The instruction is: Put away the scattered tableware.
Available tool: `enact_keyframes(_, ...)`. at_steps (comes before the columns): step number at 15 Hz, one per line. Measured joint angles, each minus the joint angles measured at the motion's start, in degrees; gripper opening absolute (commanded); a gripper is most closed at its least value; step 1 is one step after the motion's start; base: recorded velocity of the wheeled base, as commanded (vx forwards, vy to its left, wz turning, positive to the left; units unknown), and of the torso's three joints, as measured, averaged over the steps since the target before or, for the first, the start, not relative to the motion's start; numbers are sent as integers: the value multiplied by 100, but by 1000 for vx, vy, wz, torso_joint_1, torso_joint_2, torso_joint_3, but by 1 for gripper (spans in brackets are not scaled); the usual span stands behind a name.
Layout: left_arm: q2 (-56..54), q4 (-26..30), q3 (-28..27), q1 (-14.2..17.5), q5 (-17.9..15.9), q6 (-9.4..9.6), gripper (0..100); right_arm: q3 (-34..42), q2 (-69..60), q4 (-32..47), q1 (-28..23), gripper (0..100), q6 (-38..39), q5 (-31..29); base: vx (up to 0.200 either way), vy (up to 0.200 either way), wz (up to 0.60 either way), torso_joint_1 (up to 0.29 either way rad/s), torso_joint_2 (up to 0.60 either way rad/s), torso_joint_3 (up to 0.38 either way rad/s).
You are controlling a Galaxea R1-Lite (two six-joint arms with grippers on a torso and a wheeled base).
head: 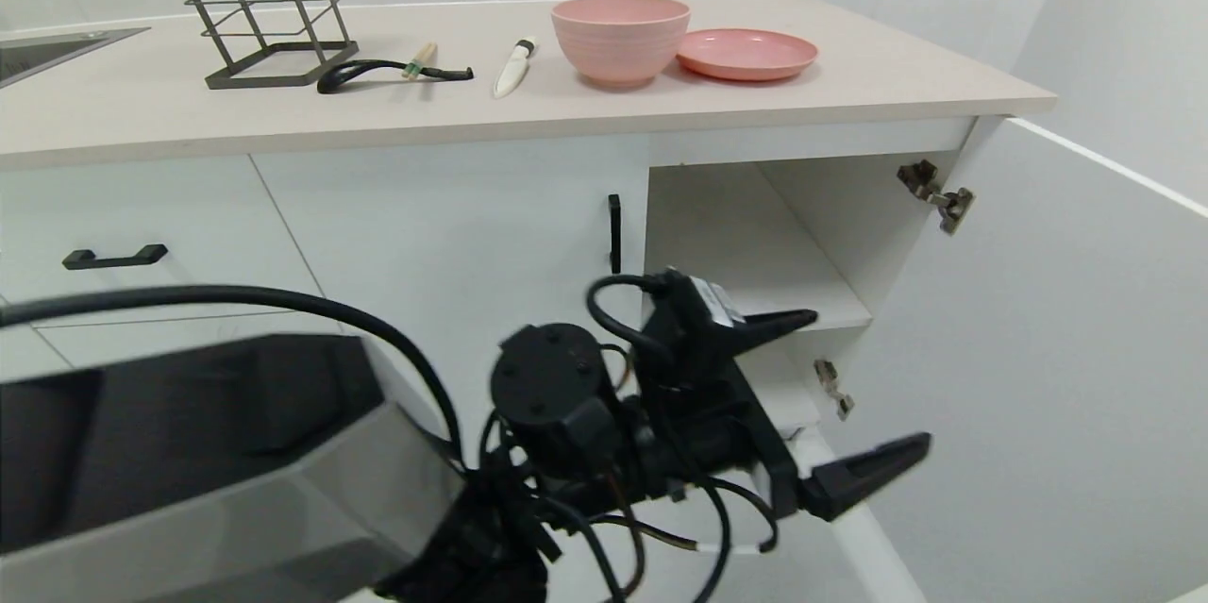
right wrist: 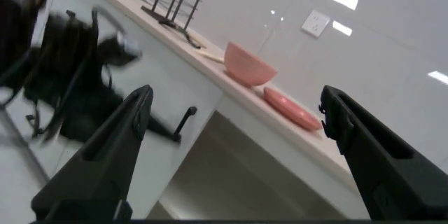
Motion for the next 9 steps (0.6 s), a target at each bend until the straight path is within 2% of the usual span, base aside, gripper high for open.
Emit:
enact_keyframes(3, -1631, -9, 1368, 863, -57, 73, 100, 384, -279, 151, -48, 100, 0, -20, 0, 0, 0, 0, 0, 0)
enact_keyframes(6, -3399, -6, 2743, 1687, -73, 93, 100, 445, -703, 820, -352, 100, 30, -35, 0, 0, 0, 0, 0, 0)
enact_keyframes(8, -4484, 82, 3565, 2350, -62, 101, 100, 450, -1200, 2009, -595, 100, 39, -44, 0, 0, 0, 0, 0, 0)
enact_keyframes(9, -5036, 311, 3896, 2886, -65, 106, 100, 450, -1599, 2962, -706, 100, 41, -46, 0, 0, 0, 0, 0, 0)
